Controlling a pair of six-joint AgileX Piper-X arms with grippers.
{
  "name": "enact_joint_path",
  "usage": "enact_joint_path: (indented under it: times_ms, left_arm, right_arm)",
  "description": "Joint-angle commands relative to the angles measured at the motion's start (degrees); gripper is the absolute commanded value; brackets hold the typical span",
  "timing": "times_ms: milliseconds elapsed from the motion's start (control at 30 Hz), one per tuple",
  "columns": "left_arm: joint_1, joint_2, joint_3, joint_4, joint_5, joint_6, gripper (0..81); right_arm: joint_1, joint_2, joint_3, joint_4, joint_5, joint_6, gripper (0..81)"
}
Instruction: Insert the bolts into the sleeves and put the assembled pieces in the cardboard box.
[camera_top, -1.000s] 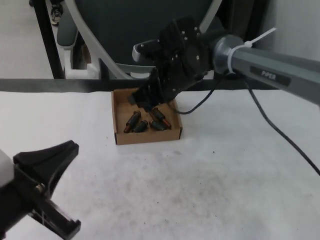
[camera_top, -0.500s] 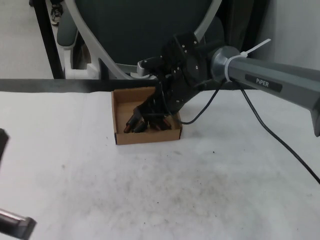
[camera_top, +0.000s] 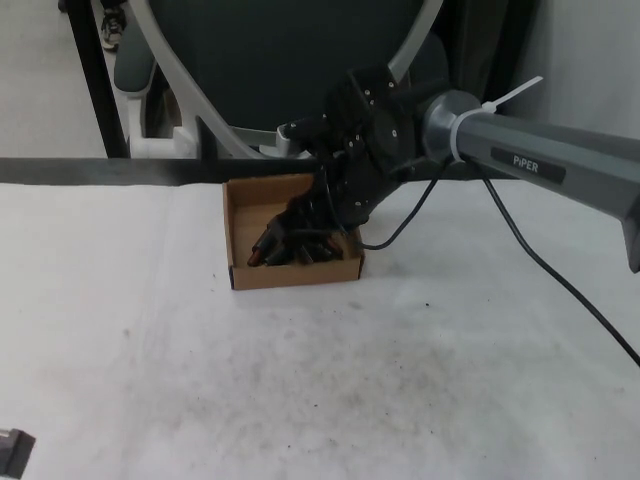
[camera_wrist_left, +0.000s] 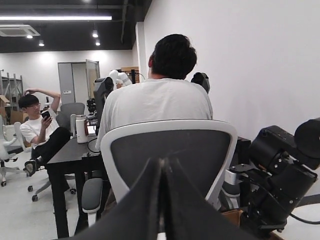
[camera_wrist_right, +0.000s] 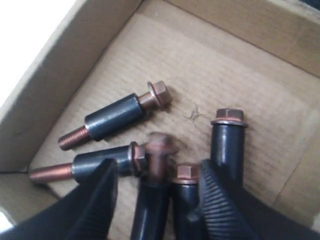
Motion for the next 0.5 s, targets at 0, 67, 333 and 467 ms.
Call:
enact_joint_path:
  times_ms: [0,67,333,467]
  left_arm:
    - [0.12,0.00,-0.44,0.46,0.11,1.41,0.8]
    - [0.12,0.00,-0.44,1.55,-1.37,1.59,0.8]
    - [0.12,0.00,-0.44,6.31,-7.79,2.24,0.8]
    - [0.12,0.00,-0.44,9.29,-9.43,2.24,0.8]
  right_arm:
    - [-0.28,-1.19,-0.61,0.27,0.42,-1.41,42.8]
    - [-0.28,-1.69,-0.61,0.15,0.42,-2.16,37.0]
    - [-0.28,-7.15,-0.61,-0.31,0.42,-2.86,25.8]
    - [-0.28,-10.51,-0.49,1.19,0.42,-2.86,17.3]
